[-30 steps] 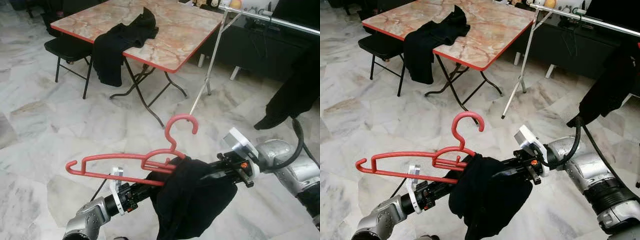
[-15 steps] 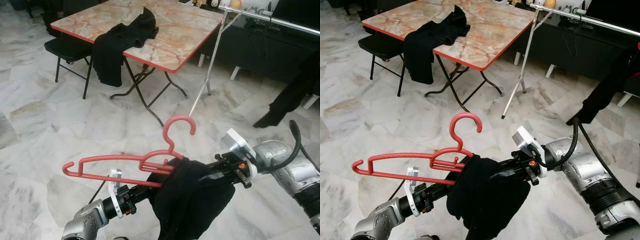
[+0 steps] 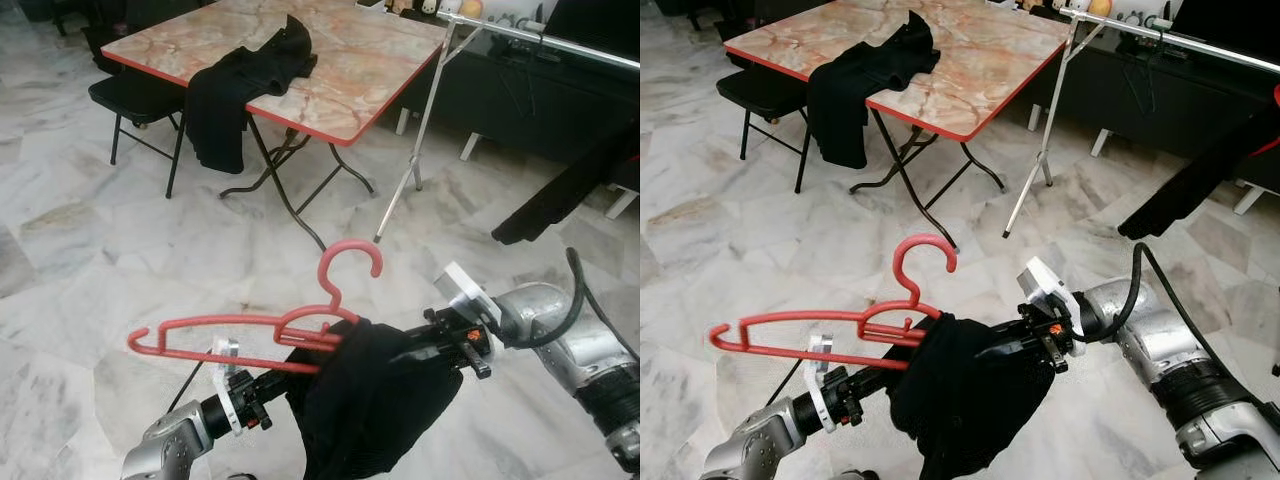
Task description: Hang hanger
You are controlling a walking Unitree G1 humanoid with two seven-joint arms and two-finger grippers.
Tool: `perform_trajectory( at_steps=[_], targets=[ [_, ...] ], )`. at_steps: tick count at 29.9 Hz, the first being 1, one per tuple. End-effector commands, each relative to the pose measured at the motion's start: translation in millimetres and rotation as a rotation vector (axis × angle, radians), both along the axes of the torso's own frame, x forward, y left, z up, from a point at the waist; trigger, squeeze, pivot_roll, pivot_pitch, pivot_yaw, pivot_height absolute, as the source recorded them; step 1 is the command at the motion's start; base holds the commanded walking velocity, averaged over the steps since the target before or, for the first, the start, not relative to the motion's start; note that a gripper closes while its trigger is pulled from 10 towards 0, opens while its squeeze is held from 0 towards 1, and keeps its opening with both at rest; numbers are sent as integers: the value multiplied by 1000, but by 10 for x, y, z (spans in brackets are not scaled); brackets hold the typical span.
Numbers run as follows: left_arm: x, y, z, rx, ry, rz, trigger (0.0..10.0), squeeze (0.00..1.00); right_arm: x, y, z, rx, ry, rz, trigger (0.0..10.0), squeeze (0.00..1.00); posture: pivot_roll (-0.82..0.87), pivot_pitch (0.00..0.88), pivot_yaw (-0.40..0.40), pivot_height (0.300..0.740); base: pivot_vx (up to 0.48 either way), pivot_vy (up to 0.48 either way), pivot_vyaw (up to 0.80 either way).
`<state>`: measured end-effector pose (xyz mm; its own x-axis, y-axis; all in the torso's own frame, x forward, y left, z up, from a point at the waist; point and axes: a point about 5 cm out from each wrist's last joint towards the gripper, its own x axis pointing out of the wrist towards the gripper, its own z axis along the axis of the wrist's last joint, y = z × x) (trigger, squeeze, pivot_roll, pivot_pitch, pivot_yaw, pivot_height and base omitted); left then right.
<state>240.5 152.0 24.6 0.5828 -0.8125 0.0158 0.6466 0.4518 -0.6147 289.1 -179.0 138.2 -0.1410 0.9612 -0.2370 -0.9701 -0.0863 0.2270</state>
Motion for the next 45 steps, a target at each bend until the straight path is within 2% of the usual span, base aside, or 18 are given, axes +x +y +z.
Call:
perform_trajectory(
  at_steps=[1, 2, 5, 6, 7, 10, 11, 12, 13, 14, 15, 16, 20, 25, 29, 34, 39, 45],
  targets=[
    [-16, 47, -13, 44, -7, 29, 0, 0, 117, -48, 115, 0, -103, -74, 10000, 0, -61, 98, -56, 740, 0, 0, 0],
    [-29, 81, -33, 72, -6, 47, 0, 0, 200, -73, 111, -33, -142, -152, 10000, 0, -59, 99, -54, 740, 0, 0, 0],
    [-36, 121, -53, 101, -6, 86, 0, 0, 263, -109, 124, -52, -192, -206, 10000, 0, -59, 99, -53, 740, 0, 0, 0],
    [-34, 157, -79, 143, -5, 117, 0, 0, 268, -138, 150, -57, -199, -204, 10000, 0, -58, 99, -53, 740, 0, 0, 0],
    [-34, 157, -79, 143, -5, 117, 0, 0, 268, -138, 150, -57, -199, -204, 10000, 0, -58, 99, -53, 740, 0, 0, 0],
    [-27, 211, -178, 275, 10, 169, 0, 0, 283, -211, 217, -49, -207, -205, 10000, 0, -58, 99, -53, 740, 0, 0, 0],
    [-27, 211, -178, 275, 10, 169, 0, 0, 283, -211, 217, -49, -207, -205, 10000, 0, -58, 99, -53, 740, 0, 0, 0],
    [-18, 239, -224, 346, 21, 205, 0, 0, 283, -249, 237, -44, -208, -204, 10000, 0, -61, 99, -50, 740, 0, 0, 0],
    [-18, 239, -224, 346, 21, 205, 0, 0, 283, -249, 237, -44, -208, -204, 10000, 0, -61, 99, -50, 740, 0, 0, 0],
    [-11, 255, -244, 380, 21, 232, 4000, 0, 272, -278, 239, -47, -203, -195, 10000, 0, -62, 98, -50, 740, 0, 0, 0],
    [5, 274, -260, 413, 29, 263, 10000, 0, 257, -291, 238, -48, -201, -182, 10000, 0, -62, 98, -50, 740, 0, 0, 0],
    [27, 315, -301, 486, 48, 308, 10000, 0, 238, -315, 240, -54, -198, -172, 10000, 0, -61, 98, -48, 740, 0, 0, 0],
    [71, 435, -341, 595, 61, 436, 10000, 0, 173, -368, 234, -69, -171, -119, 10000, 0, -64, 97, -46, 740, 0, 0, 0],
    [92, 583, -341, 662, 66, 549, 10000, 0, 123, -412, 194, -152, -172, -71, 10000, 0, -65, 97, -44, 740, 0, 0, 0],
    [55, 735, -368, 730, 87, 625, 10000, 0, 182, -444, 149, -274, -273, -98, 10000, 0, -62, 102, -42, 740, 0, 0, 0],
    [32, 754, -390, 749, 83, 632, 10000, 0, 232, -498, 117, -413, -371, -122, 10000, 0, -60, 105, -41, 740, 0, 0, 0],
    [18, 763, -410, 763, 83, 638, 10000, 0, 261, -505, 152, -407, -402, -150, 10000, 0, -63, 110, -38, 740, 0, 0, 0],
    [57, 803, -367, 783, 56, 656, 10000, 0, 225, -560, 28, -533, -441, -102, 10000, 0, -63, 112, -35, 740, 0, 0, 0]
  ],
)
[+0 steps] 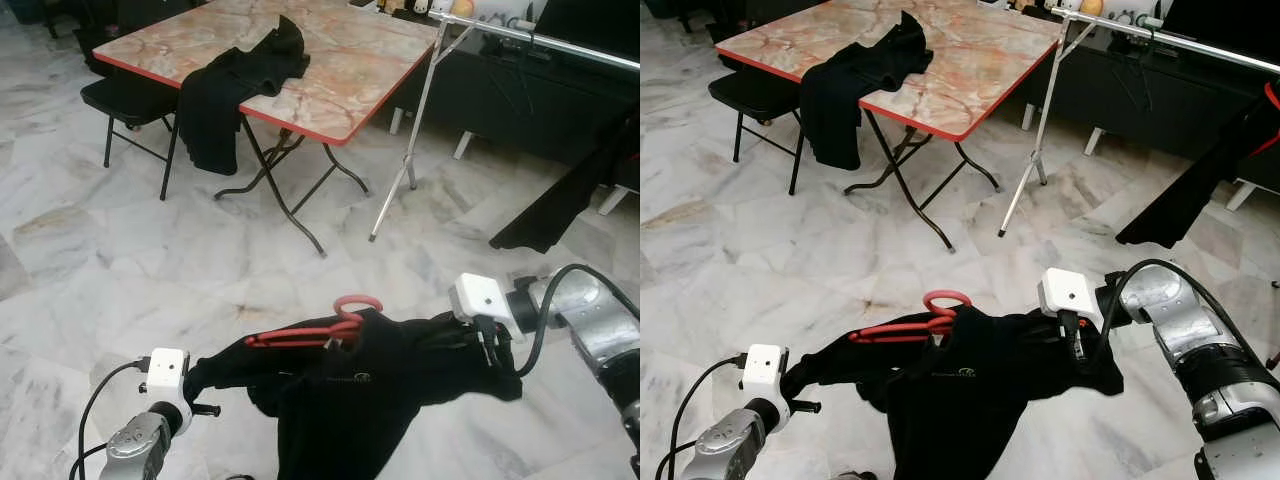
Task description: Hang hanger
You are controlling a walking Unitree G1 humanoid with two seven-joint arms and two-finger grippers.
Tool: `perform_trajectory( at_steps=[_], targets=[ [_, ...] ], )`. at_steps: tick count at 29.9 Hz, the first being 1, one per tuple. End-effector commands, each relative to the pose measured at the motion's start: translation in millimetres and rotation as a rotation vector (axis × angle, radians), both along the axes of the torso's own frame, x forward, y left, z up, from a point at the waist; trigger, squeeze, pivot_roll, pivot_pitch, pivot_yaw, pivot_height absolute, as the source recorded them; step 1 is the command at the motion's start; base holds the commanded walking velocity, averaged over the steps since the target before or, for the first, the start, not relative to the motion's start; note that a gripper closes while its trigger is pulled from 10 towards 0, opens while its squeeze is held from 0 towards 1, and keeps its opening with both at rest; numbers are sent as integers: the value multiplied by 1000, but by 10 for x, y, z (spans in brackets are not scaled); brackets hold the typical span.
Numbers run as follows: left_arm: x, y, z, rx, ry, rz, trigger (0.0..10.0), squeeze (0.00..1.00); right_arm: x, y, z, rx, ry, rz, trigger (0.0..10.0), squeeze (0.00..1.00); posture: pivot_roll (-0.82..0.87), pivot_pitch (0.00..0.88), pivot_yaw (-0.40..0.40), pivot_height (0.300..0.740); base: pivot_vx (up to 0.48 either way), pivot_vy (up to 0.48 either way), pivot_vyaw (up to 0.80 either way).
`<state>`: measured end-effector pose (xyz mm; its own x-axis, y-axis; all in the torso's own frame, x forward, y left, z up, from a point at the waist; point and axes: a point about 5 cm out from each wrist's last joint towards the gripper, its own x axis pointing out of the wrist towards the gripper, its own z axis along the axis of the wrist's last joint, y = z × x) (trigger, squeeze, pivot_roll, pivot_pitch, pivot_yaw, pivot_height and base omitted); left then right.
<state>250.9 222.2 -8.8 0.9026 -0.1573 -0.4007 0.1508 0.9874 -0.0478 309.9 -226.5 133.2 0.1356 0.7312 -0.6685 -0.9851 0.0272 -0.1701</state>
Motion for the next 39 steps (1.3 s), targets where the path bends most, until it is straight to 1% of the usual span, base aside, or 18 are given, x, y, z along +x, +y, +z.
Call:
perform_trajectory(
  at_steps=[1, 4, 5, 6, 10, 11, 13, 15, 16, 18, 19, 21, 25, 28, 30, 34, 36, 39],
  targets=[
    [-48, 101, -33, 34, 20, 44, 10000, 0, 17, -85, 78, -43, -33, -4, 10000, 0, -63, 112, -35, 740, 0, 0, 0],
    [7, 161, 30, 43, -14, 73, 10000, 0, -9, -72, 15, -91, -32, 16, 10000, 0, -60, 113, -32, 740, 0, 0, 0],
    [30, 163, 60, 27, -32, 76, 10000, 0, -20, -69, -4, -107, -39, 31, 10000, 0, -59, 113, -32, 740, 0, 0, 0],
    [68, 141, 110, -13, -61, 63, 10000, 0, -23, -60, -29, -113, -43, 29, 10000, 0, -59, 113, -32, 740, 0, 0, 0],
    [177, 68, 265, -56, -146, 19, 10000, 0, -29, -27, -65, -102, -39, 31, 10000, 0, -57, 113, -34, 740, 0, 0, 0],
    [244, 12, 371, -103, -199, 0, 10000, 0, -29, -8, -94, -110, -48, 33, 10000, 0, -58, 111, -36, 740, 0, 0, 0],
    [285, -36, 443, -137, -233, -21, 10000, 0, -28, 9, -119, -114, -56, 31, 10000, 0, -57, 111, -36, 740, 0, 0, 0],
    [345, -168, 584, -190, -289, -94, 10000, 0, -16, 58, -168, -103, -69, 8, 10000, 0, -57, 109, -39, 740, 0, 0, 0],
    [345, -168, 584, -190, -289, -94, 10000, 0, -16, 58, -168, -103, -69, 8, 10000, 0, -57, 109, -39, 740, 0, 0, 0],
    [385, -304, 740, -254, -339, -171, 10000, 0, -35, 96, -246, -125, -84, 11, 10000, 0, -56, 108, -39, 740, 0, 0, 0],
    [385, -304, 740, -254, -339, -171, 10000, 0, -35, 96, -246, -125, -84, 11, 10000, 0, -56, 108, -39, 740, 0, 0, 0],
    [381, -424, 833, -296, -347, -263, 10000, 0, 25, 135, -288, -135, -165, -46, 10000, 0, -53, 108, -40, 740, 0, 0, 0],
    [352, -492, 881, -334, -340, -317, 10000, 0, 83, 166, -303, -111, -205, -119, 10000, 0, -53, 106, -38, 740, 0, 0, 0],
    [331, -468, 871, -333, -311, -320, 10000, 0, 114, 174, -303, -101, -246, -166, 10000, 0, -51, 106, -38, 740, 0, 0, 0],
    [313, -427, 832, -322, -289, -312, 10000, 0, 150, 170, -255, -45, -263, -214, 10000, 0, -50, 105, -37, 740, 0, 0, 0],
    [265, -393, 795, -314, -257, -316, 10000, 0, 245, 139, -155, 3, -332, -308, 10000, 0, -55, 105, -35, 740, 0, 0, 0],
    [251, -383, 799, -307, -246, -318, 10000, 0, 259, 129, -150, -1, -348, -321, 10000, 0, -54, 104, -35, 740, 0, 0, 0],
    [255, -366, 802, -302, -246, -299, 10000, 0, 241, 130, -181, -4, -323, -313, 10000, 0, -53, 104, -35, 740, 0, 0, 0]
  ],
)
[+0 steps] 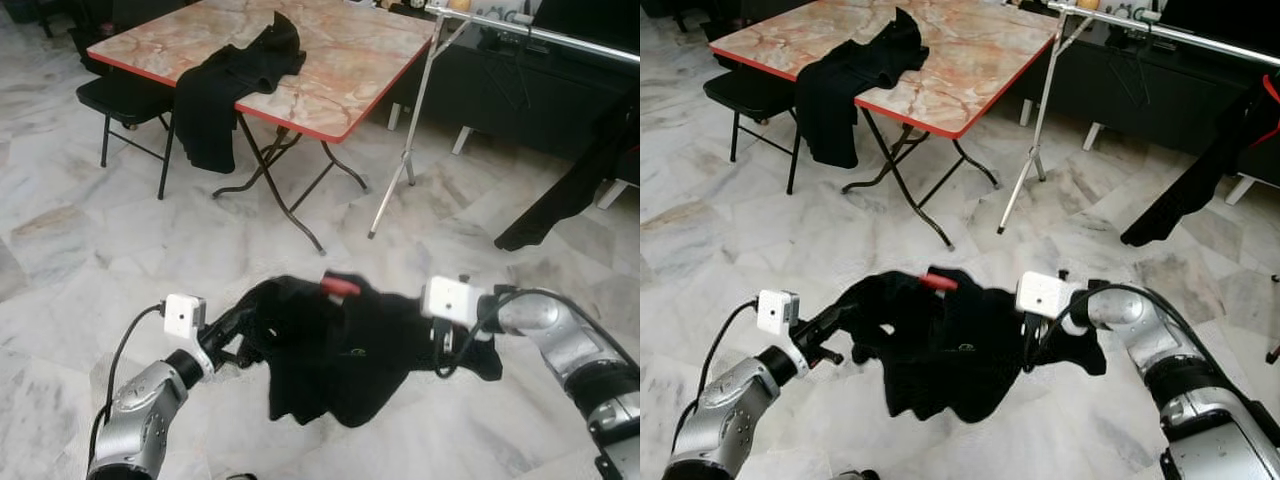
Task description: Hang hanger
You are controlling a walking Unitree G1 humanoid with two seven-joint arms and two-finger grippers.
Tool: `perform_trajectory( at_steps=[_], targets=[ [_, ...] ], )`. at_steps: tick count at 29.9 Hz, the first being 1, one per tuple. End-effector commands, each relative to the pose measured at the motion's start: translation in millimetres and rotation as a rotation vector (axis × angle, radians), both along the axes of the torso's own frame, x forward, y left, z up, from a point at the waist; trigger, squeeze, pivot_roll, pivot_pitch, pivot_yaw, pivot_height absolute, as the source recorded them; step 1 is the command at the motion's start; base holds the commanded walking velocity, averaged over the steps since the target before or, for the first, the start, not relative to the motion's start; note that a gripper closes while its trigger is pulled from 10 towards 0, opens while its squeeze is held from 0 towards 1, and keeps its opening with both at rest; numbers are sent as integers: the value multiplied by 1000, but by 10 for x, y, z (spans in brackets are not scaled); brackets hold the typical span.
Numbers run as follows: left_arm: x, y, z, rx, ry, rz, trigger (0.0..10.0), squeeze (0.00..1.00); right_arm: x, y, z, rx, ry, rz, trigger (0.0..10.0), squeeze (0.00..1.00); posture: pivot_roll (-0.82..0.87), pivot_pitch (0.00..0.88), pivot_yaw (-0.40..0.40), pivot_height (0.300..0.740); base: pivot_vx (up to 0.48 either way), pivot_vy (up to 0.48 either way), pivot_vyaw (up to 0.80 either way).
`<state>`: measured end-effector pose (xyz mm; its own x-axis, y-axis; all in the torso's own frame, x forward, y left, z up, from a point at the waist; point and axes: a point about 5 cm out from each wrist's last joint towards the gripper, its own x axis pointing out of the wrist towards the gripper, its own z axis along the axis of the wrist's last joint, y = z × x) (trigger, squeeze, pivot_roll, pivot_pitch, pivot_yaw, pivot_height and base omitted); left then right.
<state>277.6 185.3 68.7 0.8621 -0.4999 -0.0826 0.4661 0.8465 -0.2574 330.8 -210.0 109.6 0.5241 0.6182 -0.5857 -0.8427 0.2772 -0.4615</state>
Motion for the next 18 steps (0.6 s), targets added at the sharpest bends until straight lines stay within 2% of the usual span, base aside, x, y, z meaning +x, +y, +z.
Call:
perform_trajectory(
  at_steps=[1, 6, 8, 15, 17, 18],
  targets=[
    [37, 41, 61, 13, -17, 45, 10000, 0, -42, -19, -25, 0, 42, 28, 10000, 0, -49, 104, -36, 740, 0, 0, 0],
    [101, 91, 110, 10, -37, 105, 10000, 0, -103, -12, -109, -38, 85, 64, 10000, 0, -49, 104, -37, 740, 0, 0, 0],
    [145, 142, 147, 8, -48, 153, 10000, 0, -182, -19, -207, -77, 158, 106, 10000, 0, -51, 104, -35, 740, 0, 0, 0],
    [172, 201, 192, -1, -62, 215, 10000, 0, -219, -46, -270, -142, 164, 120, 10000, 0, -49, 106, -36, 740, 0, 0, 0],
    [204, 254, 225, -9, -73, 266, 10000, 0, -278, -35, -323, -175, 194, 167, 10000, 0, -47, 106, -37, 740, 0, 0, 0],
    [209, 258, 234, -16, -73, 269, 10000, 0, -265, -36, -335, -178, 186, 146, 10000, 0, -48, 105, -37, 740, 0, 0, 0]
  ],
)
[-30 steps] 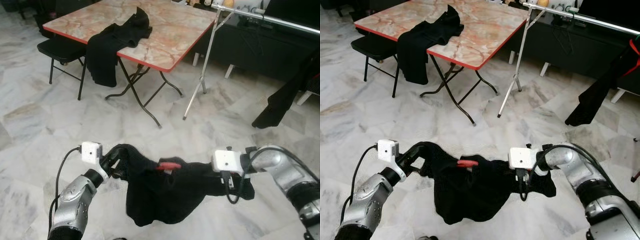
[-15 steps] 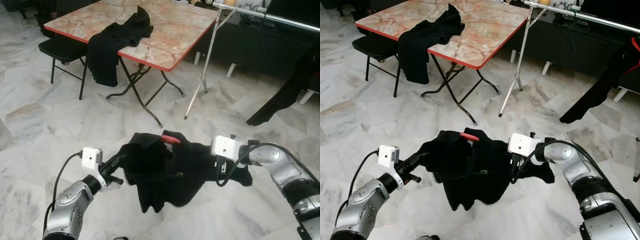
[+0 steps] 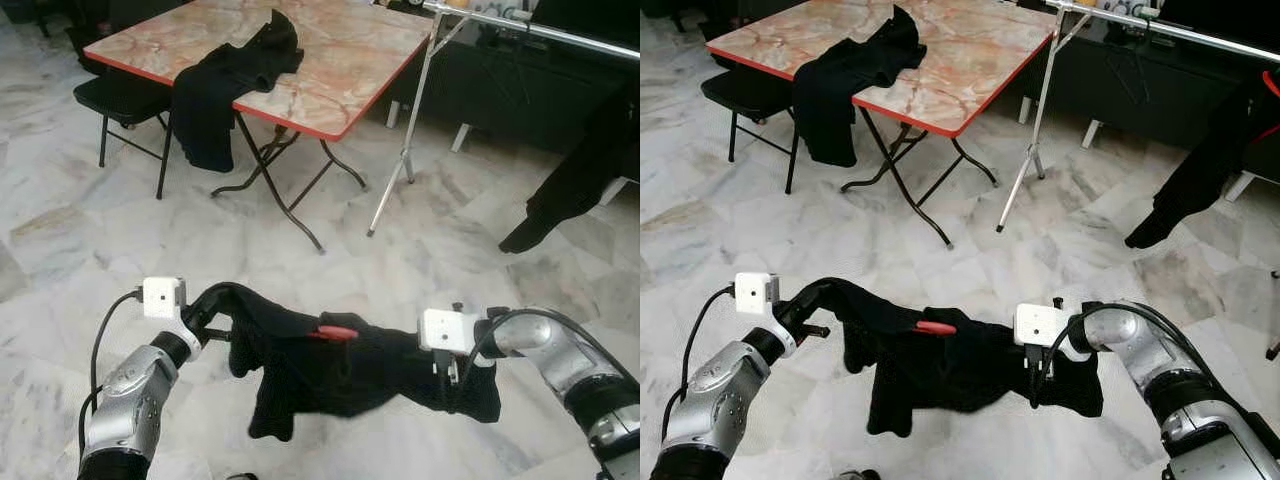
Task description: Hang hanger
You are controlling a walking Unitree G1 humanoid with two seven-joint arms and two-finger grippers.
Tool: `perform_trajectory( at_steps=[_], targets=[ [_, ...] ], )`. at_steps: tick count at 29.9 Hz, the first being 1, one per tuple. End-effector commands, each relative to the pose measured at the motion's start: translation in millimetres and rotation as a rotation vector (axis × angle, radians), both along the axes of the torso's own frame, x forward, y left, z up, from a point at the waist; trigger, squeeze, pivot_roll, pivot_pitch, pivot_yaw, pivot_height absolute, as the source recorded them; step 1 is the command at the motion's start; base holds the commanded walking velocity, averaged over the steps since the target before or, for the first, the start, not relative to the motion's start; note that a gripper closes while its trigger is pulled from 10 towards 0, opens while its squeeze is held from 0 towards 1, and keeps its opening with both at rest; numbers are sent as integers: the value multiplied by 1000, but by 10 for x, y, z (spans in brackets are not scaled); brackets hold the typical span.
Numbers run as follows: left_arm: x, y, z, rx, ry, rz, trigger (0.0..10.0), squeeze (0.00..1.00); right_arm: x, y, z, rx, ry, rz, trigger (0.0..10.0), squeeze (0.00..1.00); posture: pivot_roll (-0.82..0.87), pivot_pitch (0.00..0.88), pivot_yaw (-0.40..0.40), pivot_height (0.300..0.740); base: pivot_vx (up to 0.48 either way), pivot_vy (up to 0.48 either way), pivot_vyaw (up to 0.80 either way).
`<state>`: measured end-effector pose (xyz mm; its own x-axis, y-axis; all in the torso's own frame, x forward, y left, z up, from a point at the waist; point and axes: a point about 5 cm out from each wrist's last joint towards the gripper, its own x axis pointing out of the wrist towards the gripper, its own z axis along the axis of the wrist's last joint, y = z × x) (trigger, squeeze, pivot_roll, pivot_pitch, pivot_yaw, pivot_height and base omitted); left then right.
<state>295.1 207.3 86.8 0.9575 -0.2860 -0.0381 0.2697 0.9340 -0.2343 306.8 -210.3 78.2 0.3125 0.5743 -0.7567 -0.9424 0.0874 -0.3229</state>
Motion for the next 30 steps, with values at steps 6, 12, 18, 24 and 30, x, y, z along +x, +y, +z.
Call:
perform_trajectory(
  at_steps=[6, 12, 18, 24, 30],
  targets=[
    [64, 43, 121, -28, -50, 50, 10000, 0, -60, -1, -123, -38, 11, -16, 10000, 0, -43, 105, -37, 740, 0, 0, 0],
    [49, -121, 200, -91, -67, -55, 10000, 0, 28, 178, -117, 99, -75, -132, 10000, 0, -45, 105, -36, 740, 0, 0, 0],
    [36, -330, 256, -117, -83, -155, 10000, 0, 29, 352, -168, 179, -85, -183, 10000, 0, -42, 104, -36, 740, 0, 0, 0],
    [41, -508, 395, -169, -119, -221, 10000, 0, 23, 459, -354, 161, -117, -312, 10000, 0, -34, 104, -37, 740, 0, 0, 0],
    [1, -575, 392, -176, -106, -271, 10000, 0, 168, 420, -317, 239, -213, -580, 10000, 0, -31, 102, -37, 740, 0, 0, 0]
  ],
)
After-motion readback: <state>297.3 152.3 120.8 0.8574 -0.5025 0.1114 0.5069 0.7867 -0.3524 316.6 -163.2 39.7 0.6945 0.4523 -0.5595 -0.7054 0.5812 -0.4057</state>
